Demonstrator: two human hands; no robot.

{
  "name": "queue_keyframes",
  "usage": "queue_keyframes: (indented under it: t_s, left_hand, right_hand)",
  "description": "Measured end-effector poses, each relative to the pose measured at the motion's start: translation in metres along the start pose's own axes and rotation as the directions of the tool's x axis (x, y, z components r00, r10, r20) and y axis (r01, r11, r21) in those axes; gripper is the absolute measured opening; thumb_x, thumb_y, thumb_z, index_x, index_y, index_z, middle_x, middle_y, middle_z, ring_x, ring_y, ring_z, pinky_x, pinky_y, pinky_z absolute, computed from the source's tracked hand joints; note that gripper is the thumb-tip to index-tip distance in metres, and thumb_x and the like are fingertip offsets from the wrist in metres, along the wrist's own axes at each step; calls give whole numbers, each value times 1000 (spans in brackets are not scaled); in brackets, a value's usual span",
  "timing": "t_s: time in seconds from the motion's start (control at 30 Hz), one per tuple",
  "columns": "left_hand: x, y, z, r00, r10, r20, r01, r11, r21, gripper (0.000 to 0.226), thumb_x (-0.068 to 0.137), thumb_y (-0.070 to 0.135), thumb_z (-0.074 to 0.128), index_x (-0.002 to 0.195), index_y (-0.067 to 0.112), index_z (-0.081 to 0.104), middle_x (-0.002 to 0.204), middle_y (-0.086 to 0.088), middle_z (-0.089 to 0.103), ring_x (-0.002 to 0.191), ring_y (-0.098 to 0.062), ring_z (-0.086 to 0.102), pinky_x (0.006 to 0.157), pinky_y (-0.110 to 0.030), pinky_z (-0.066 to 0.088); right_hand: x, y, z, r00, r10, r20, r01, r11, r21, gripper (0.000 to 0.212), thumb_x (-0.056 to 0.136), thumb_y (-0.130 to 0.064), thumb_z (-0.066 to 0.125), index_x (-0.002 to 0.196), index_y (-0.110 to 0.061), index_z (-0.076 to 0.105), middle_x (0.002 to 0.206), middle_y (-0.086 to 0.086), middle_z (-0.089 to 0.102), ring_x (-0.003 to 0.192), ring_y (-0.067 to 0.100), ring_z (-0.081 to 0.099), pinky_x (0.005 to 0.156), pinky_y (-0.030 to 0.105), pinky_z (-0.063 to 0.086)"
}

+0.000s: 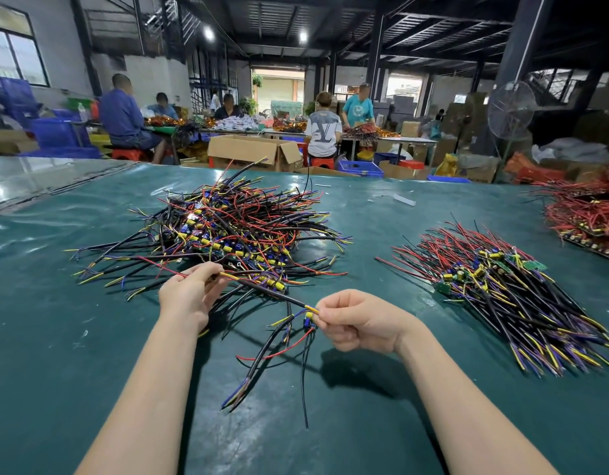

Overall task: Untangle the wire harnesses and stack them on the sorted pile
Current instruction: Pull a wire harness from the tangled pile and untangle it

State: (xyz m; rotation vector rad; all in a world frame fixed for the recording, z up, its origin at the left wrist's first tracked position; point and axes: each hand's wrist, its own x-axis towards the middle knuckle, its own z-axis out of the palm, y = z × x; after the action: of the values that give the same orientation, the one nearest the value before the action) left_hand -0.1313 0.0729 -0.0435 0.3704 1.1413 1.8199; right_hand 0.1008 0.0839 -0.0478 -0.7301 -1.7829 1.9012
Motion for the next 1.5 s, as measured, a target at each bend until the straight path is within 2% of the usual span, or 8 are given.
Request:
queue_keyframes:
  t_s: [0.33,0.73,0.83,0.9,1.0,1.1,1.23,1.5]
  left_hand:
    - [-1,-7,3,995,-64,73,59,996,71,16,80,-9,61,71,2,54,62,-7,58,35,-5,56,39,-11,46]
    - [-2,-9,2,954,276,-114,-258,954,156,27,76,-11,66,90,5,49,71,-6,52,43,-10,60,40,-14,48]
    - [-4,-12,7,967,224,-120,-213,972,101,25,78,-9,64,84,8,48,75,-7,53,57,-16,57,41,-13,48]
    - [-9,-17,14,980,195,-47,-187,972,141,24,79,-10,63,88,7,48,78,-9,54,62,-18,57,42,-13,49]
    - [-24,-26,32,982,177,72,-187,964,191,25,79,-9,64,85,9,48,77,-11,55,63,-18,60,44,-15,50]
    - [-39,-35,50,981,139,139,-155,981,115,27,80,-10,62,79,12,46,71,-10,56,54,-14,59,44,-16,51]
    - [-52,-51,62,980,46,195,-68,991,112,23,84,-7,57,76,12,46,69,-10,53,54,-15,51,43,-18,44]
    - [-65,-53,66,910,-164,380,164,986,31,12,88,-2,50,80,6,53,65,-6,60,48,-13,63,46,-21,54]
  right_hand:
    - [0,-4,1,973,-163,162,129,971,202,35,54,-35,87,53,-12,61,41,-9,39,39,8,17,39,7,22]
    - [-2,4,-21,927,164,-337,-250,941,-229,40,90,-11,52,51,-13,44,36,-7,24,31,6,16,36,9,14]
    - [-9,6,-33,795,62,-603,-269,928,-259,38,83,-5,53,47,-12,43,37,-3,29,33,11,21,40,12,16]
    - [-7,7,-34,576,-132,-807,-205,932,-299,37,80,-5,55,47,-13,43,44,1,31,45,16,26,45,21,19]
    - [3,-6,-18,346,-472,-811,-200,807,-555,26,79,-11,59,56,-16,48,53,0,43,58,21,39,54,29,30]
    - [14,-21,18,490,-662,-567,-111,598,-794,5,78,-13,61,81,-17,63,77,-1,60,73,21,55,69,32,44]
    - [28,-10,47,662,-666,-344,-169,315,-934,22,83,-18,53,104,-19,61,100,1,57,93,24,55,70,33,44]
    - [14,-5,19,667,-593,-452,-222,420,-880,23,86,-17,57,106,-20,67,104,-1,65,95,24,58,78,32,45]
